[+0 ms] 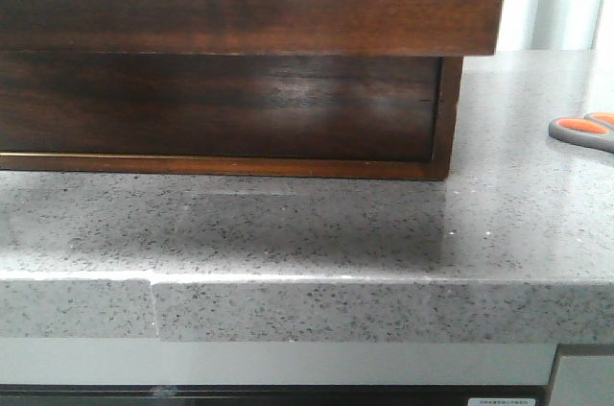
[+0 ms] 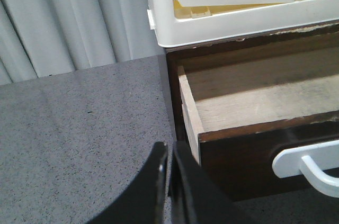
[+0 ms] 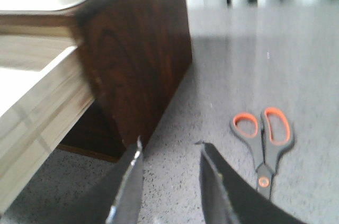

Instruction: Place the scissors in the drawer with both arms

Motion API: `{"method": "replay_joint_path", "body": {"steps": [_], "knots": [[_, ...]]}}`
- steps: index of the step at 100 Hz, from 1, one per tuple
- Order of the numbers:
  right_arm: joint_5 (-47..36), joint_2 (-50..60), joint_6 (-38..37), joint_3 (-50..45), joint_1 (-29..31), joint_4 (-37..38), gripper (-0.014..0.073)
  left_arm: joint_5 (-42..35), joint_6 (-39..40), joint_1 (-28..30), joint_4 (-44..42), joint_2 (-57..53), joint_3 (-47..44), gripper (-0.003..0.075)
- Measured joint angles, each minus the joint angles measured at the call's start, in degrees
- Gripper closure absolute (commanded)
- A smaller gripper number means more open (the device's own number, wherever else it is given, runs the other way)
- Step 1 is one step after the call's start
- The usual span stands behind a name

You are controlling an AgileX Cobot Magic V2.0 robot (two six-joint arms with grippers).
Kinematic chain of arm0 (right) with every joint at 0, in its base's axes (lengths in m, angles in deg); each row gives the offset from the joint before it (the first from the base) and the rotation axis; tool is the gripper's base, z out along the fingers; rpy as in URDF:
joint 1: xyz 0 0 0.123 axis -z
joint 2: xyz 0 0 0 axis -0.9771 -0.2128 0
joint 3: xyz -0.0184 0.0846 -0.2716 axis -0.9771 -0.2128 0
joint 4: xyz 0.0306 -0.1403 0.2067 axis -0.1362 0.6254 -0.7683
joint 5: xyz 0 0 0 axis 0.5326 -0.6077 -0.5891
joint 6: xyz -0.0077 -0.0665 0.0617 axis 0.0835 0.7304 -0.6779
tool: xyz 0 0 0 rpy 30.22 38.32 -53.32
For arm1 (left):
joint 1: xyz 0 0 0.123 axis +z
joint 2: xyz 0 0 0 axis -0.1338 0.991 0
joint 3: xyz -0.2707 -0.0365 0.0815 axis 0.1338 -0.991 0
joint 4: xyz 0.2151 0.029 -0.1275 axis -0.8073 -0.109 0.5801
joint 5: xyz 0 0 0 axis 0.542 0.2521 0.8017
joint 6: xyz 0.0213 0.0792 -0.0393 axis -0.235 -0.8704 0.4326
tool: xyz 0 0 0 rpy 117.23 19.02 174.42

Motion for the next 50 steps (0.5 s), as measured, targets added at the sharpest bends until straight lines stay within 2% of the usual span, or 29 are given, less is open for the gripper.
{"method": "replay_joint_path", "body": {"steps": [8,18,30,42,50], "knots": [[4.21,-8.08,-5.41,5.96,0.25,4.26,0.0372,-1.08,-0.14,0.00,0.00,0.12,0.00,0.0739],[13.83,-18.42,-11.21,13.57,0.23,9.15,0.0372,-1.83,-0.17,0.00,0.00,0.22,0.04,0.0739],[23.51,-30.53,-13.57,21.78,0.23,12.43,0.0371,-1.94,-0.40,0.00,0.00,0.22,0.04,0.0739],[27.38,-40.03,-15.12,27.43,0.23,15.47,0.0361,-1.94,-0.62,0.00,0.00,0.22,0.04,0.0739],[28.03,-44.56,-15.97,29.81,0.23,17.54,0.0318,-1.94,-0.61,0.00,0.00,0.22,0.04,0.0739]]}}
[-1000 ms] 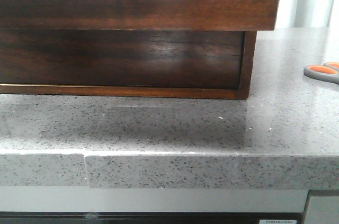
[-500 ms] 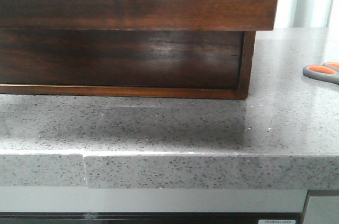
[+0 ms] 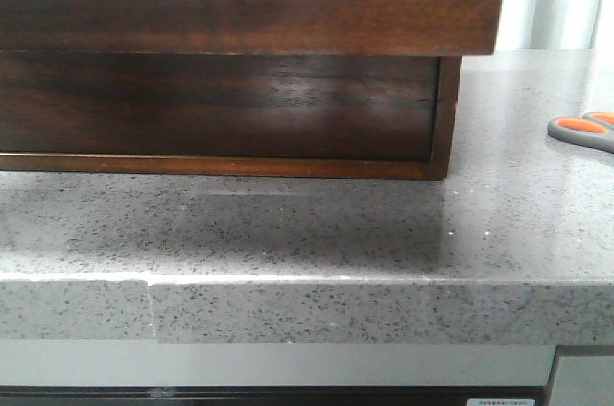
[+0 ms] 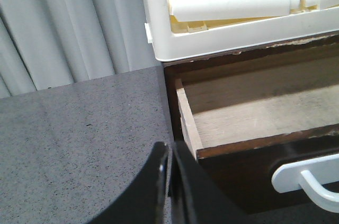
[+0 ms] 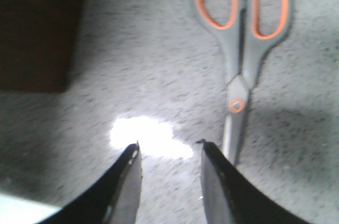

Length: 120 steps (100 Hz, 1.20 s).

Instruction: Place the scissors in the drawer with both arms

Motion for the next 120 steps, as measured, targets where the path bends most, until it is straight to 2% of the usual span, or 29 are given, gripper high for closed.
{"method": "replay_joint_path", "body": {"steps": [9,28,65,82,98,109,120], "knots": [[0.00,-3.27,-0.37,0.90,0.00,1.84,0.0280,0.00,0.00,0.00,0.00,0.00,0.00,0.0739],[-0.11,-7.08,-0.95,1.13,0.00,6.39,0.0280,0.00,0.00,0.00,0.00,0.00,0.00,0.0739],[-4.65,-9.94,-1.98,1.13,0.00,7.36,0.0280,-3.18,-0.02,0.00,0.00,0.00,0.00,0.0739],[-5.55,-11.74,-2.22,1.13,-2.68,9.43,0.0280,-3.41,-0.02,0.00,0.00,0.00,0.00,0.0739],[-8.33,-13.29,-7.41,1.13,-6.31,14.99,0.0249,-3.41,-0.02,0.00,0.00,0.00,0.00,0.0740],[-10.08,-13.86,-10.76,1.13,-6.54,17.57,0.0187,-3.41,-0.02,0.00,0.00,0.00,0.00,0.0740],[-10.08,-14.68,-11.86,1.13,-6.54,18.93,0.0183,-3.41,-0.02,0.00,0.00,0.00,0.00,0.0740]]}}
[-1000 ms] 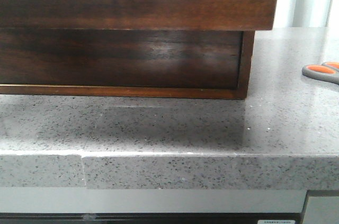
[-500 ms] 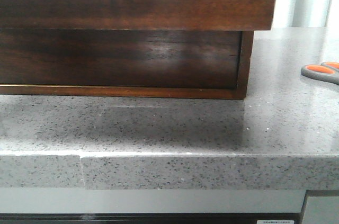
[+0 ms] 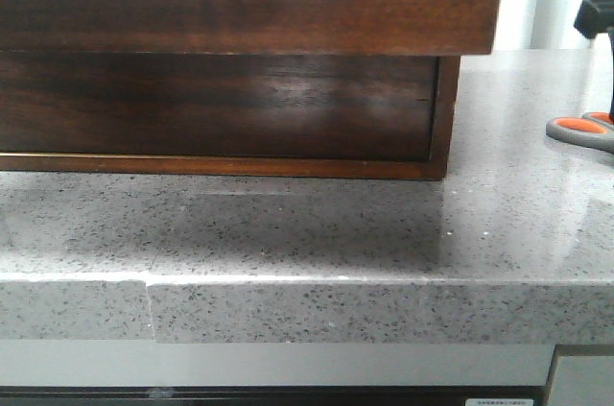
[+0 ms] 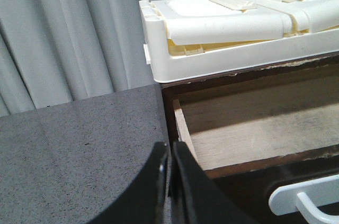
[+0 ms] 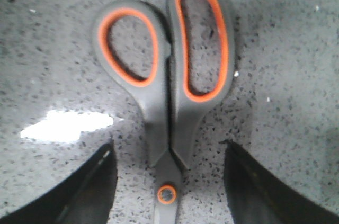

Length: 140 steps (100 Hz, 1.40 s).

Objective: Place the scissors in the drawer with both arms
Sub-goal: 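Lower the right gripper and grasp the grey-and-orange scissors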

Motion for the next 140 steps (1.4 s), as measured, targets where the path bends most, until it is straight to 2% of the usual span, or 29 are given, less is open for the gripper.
{"method": "replay_joint_path", "body": {"steps": [39,63,77,103,140], "knots": [[0.50,-4.53,-0.61,0.12,0.00,0.24,0.0193,0.00,0.00,0.00,0.00,0.00,0.00,0.0740],[-0.54,-5.74,-0.97,0.96,0.00,0.24,0.0234,0.00,0.00,0.00,0.00,0.00,0.00,0.0740],[-0.54,-6.11,-0.95,1.16,0.00,0.03,0.0339,0.00,0.00,0.00,0.00,0.00,0.00,0.0740],[-0.70,-6.14,-0.95,1.30,0.00,0.24,0.0665,0.00,0.00,0.00,0.00,0.00,0.00,0.0740],[-0.55,-5.30,-0.95,1.30,0.00,0.36,0.0658,0.00,0.00,0.00,0.00,0.00,0.00,0.0740]]}}
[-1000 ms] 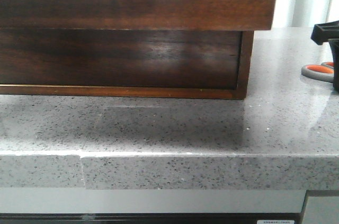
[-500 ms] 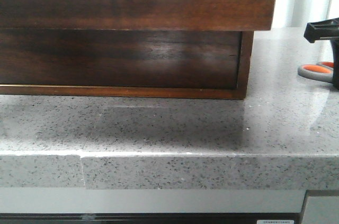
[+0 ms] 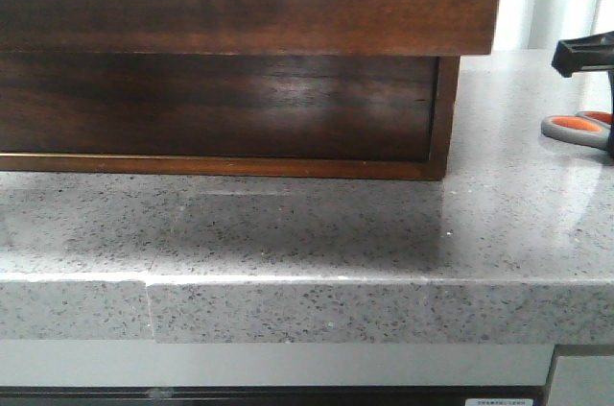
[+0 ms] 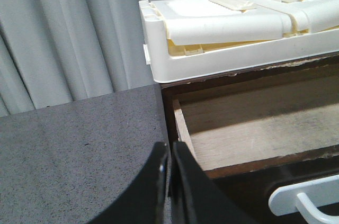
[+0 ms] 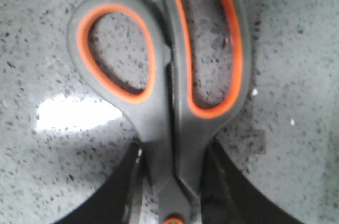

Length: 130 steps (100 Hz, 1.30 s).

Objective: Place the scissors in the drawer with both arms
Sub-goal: 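Lower the right gripper and grasp the grey-and-orange scissors, then lift the scissors and carry them over the open drawer with the right gripper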

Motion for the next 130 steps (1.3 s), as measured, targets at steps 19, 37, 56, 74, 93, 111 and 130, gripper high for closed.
{"method": "replay_joint_path", "body": {"steps": [19,37,56,74,93,111,130], "knots": [[3.12,5.33,0.00,4.16,0.00,0.00,0.0658,0.00,0.00,0.00,0.00,0.00,0.00,0.0740],[9.27,9.43,0.22,13.14,-0.13,0.00,0.0659,0.00,0.00,0.00,0.00,0.00,0.00,0.0740],[17.75,10.06,3.08,24.03,-2.04,0.00,0.0659,-0.03,0.00,0.00,0.00,0.00,0.00,0.0740],[20.16,10.09,4.10,31.04,-3.96,0.00,0.0659,-0.03,0.00,0.00,0.00,0.00,0.00,0.0740],[21.03,11.18,6.03,34.94,-6.62,0.00,0.0659,-0.03,0.00,0.00,0.00,0.00,0.00,0.0740],[21.28,12.77,8.14,40.08,-12.07,0.00,0.0659,-0.03,0.00,0.00,0.00,0.00,0.00,0.0739],[21.41,13.12,8.60,45.20,-18.84,0.00,0.0659,-0.03,0.00,0.00,0.00,0.00,0.00,0.0739]]}}
